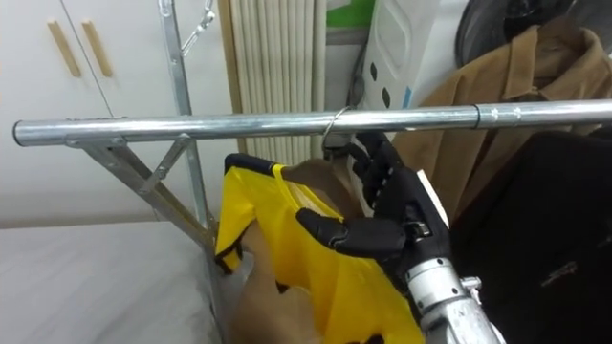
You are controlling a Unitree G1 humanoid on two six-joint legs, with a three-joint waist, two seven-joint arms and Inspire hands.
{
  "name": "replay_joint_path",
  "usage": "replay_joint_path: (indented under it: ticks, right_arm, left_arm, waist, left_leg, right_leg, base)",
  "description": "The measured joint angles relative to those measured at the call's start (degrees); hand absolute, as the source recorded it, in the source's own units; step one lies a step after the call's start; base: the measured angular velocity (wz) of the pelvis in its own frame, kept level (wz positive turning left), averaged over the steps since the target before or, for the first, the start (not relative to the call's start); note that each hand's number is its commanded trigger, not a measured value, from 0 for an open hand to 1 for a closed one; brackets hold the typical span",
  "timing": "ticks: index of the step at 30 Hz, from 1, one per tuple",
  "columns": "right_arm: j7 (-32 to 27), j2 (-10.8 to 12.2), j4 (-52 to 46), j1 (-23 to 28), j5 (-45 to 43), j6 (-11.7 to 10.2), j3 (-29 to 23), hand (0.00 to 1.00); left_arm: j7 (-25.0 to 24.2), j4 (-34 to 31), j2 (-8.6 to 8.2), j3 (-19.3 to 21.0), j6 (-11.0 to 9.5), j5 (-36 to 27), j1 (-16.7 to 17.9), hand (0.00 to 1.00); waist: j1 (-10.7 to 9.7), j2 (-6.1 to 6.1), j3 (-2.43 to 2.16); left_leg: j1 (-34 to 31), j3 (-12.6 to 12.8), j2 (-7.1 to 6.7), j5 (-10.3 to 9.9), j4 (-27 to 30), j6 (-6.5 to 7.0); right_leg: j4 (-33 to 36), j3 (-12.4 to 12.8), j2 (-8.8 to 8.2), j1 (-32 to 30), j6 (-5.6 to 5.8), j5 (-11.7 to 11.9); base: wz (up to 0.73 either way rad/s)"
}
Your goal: Hang clothes
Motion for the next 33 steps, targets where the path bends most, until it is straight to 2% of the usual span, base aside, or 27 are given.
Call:
replay_joint_path:
  ticks: [7,11,15,22,24,28,33]
  right_arm:
    - [0.01,-0.2,0.26,3.57,-0.45,0.03,-0.01,0.0]
    - [-0.16,-1.04,1.99,7.41,-2.11,0.07,-0.48,0.0]
    - [-1.02,-1.34,11.82,7.9,-7.58,0.07,-0.96,0.0]
    - [-2.69,-1.52,18.43,11.32,-14.56,0.73,-3.5,0.0]
    - [-3.87,-1.57,20.93,12.71,-16.04,0.04,-4.38,0.0]
    - [-5.73,-1.73,27.13,14.07,-20.0,-0.12,-5.55,0.0]
    - [-7.21,-1.67,37.6,14.82,-22.33,-0.41,-6.74,0.0]
  left_arm:
    - [0.01,0.96,0.43,0.16,-0.01,0.0,0.1,0.0]
    - [0.02,0.96,0.69,0.35,-0.01,0.02,0.25,0.0]
    - [0.04,2.3,1.64,0.36,-0.04,0.02,-0.35,0.0]
    - [0.08,2.2,2.01,0.41,-0.11,0.01,0.01,0.0]
    - [0.32,2.23,2.19,0.43,-0.14,-0.09,0.23,0.0]
    - [0.37,2.21,2.78,0.52,-0.57,-0.02,0.27,0.0]
    - [0.73,3.43,2.79,3.22,-1.98,-0.08,0.81,0.0]
  waist:
    - [-0.43,0.05,-0.01]
    - [-0.83,0.07,-0.02]
    - [-1.9,-0.08,-0.02]
    - [-3.04,-0.26,-0.02]
    - [-3.61,-0.39,-0.06]
    - [-3.75,-0.6,-0.11]
    - [-3.59,-0.76,0.02]
  left_leg:
    - [-0.01,1.22,0.16,0.0,-0.01,0.0]
    - [-0.05,1.24,0.18,0.0,-0.06,0.0]
    - [-0.08,1.25,0.15,0.0,-0.08,0.0]
    - [-0.03,1.6,0.14,0.0,-0.07,0.0]
    - [-0.01,1.61,0.14,0.0,-0.07,0.0]
    - [0.13,1.6,0.14,0.0,-0.06,0.0]
    - [1.34,1.7,0.12,-0.01,-0.08,0.0]
  right_leg:
    - [0.08,1.27,0.44,-0.68,-0.19,0.12]
    - [-0.14,1.51,0.46,-0.62,-0.19,0.12]
    - [-0.13,1.48,0.4,-0.52,-0.19,0.12]
    - [0.01,1.89,0.46,-0.72,-0.18,0.12]
    - [-0.01,1.88,0.48,-0.69,-0.18,0.12]
    - [0.07,2.24,0.58,-0.74,-0.18,0.13]
    - [-0.07,3.25,0.89,0.23,-0.17,0.12]
  base:
    - [-0.12]
    - [0.0]
    - [0.01]
    - [-0.02]
    - [0.0]
    - [-0.05]
    - [-0.09]
